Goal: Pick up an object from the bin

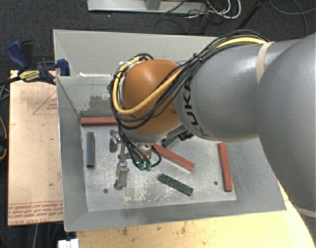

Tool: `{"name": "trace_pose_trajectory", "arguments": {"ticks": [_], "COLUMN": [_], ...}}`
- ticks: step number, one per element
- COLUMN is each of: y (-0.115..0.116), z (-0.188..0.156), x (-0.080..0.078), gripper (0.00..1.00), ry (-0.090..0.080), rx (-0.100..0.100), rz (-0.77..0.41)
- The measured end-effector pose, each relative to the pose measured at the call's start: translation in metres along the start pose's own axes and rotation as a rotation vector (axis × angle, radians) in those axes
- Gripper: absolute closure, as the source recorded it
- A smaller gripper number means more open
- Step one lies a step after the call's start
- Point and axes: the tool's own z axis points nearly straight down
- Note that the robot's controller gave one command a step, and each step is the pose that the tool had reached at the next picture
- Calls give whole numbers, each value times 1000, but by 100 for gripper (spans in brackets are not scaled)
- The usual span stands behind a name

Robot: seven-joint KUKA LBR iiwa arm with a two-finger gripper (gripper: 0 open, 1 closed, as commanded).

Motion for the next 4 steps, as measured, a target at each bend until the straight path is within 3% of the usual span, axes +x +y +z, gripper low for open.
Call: {"name": "trace_pose_trajectory", "arguments": {"ticks": [1,2,3,4], "y": [-1,-53,-69,-106], "z": [-4,4,17,15], "x": [-2,-10,-53,-24], "gripper": [0,0,0,0], "ry": [-7,-8,-11,-8], "rx": [-1,-2,1,-3], "rz": [3,-45,2,-73]}}
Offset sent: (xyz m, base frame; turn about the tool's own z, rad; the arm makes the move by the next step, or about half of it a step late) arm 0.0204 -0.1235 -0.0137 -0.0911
